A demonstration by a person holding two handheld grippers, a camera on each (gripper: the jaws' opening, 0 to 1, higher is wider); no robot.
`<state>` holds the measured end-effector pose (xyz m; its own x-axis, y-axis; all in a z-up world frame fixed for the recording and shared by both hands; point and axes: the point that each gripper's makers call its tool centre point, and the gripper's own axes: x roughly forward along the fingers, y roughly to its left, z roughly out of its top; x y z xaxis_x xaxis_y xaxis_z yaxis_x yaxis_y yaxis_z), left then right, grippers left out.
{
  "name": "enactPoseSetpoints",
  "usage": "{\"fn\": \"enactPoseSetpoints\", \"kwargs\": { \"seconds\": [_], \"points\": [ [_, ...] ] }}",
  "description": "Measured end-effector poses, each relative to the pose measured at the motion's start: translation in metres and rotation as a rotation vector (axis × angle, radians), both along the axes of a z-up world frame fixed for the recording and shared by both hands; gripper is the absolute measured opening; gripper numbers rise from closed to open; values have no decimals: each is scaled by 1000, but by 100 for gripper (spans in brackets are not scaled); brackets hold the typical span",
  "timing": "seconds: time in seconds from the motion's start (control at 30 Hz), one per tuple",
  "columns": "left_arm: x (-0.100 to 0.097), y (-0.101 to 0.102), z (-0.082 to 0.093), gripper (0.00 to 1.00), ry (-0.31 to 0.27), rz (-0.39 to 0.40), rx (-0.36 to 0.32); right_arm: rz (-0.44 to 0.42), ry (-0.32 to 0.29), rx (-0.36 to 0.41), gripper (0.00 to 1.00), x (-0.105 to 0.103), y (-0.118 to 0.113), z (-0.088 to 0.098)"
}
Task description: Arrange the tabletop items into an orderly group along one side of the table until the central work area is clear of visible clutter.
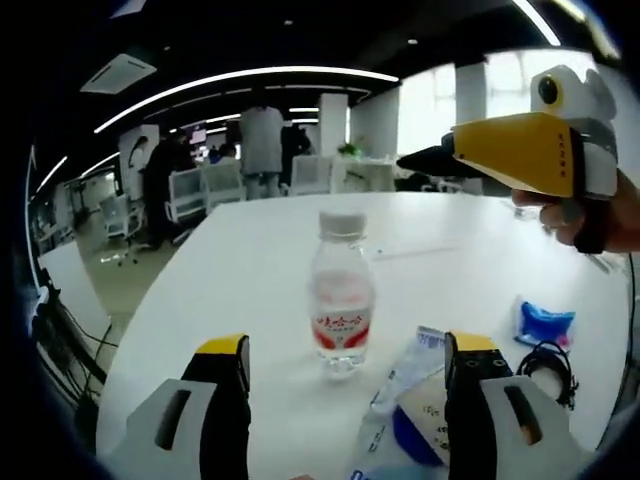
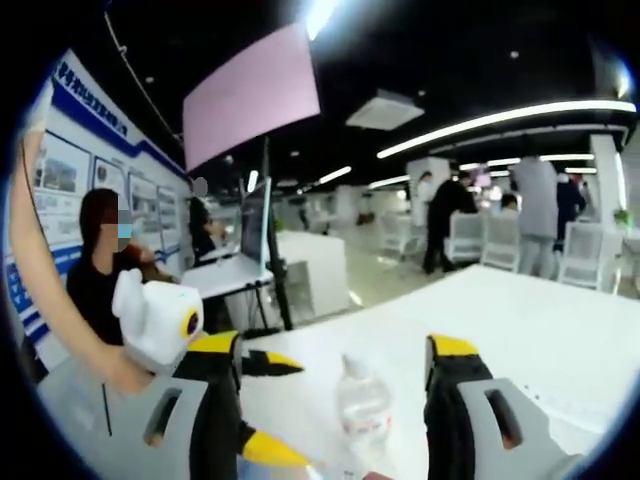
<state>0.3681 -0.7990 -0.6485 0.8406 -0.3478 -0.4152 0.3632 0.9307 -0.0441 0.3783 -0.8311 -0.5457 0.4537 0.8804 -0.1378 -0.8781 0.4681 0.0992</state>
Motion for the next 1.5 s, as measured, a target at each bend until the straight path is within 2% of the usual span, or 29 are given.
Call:
{"fn": "enactPoseSetpoints", "kwargs": {
  "seconds": [0.37,0.47,0.63,1.0,1.13,1.23,1.33,1.5],
  "points": [
    [-15,0,4,77,-8,-57,9,-26,2,-20,72,-20,-4,3],
    [-15,1,4,77,-12,-84,40,-27,7,-17,72,-25,-2,4],
    [-19,8,14,77,-28,-88,39,-45,13,-10,72,-30,0,8],
    [-38,22,11,77,-19,-103,51,-94,47,13,72,-44,-1,9],
    [-44,26,11,77,-17,-105,53,-123,66,12,73,-50,-3,6],
    [-48,28,9,77,-13,-114,62,-174,106,54,77,-54,-5,6],
    [-51,30,9,77,-9,-120,68,-193,108,53,77,-59,-6,4],
    [-53,32,5,77,5,-128,78,-258,145,76,77,-62,-13,-2]
  ]
}}
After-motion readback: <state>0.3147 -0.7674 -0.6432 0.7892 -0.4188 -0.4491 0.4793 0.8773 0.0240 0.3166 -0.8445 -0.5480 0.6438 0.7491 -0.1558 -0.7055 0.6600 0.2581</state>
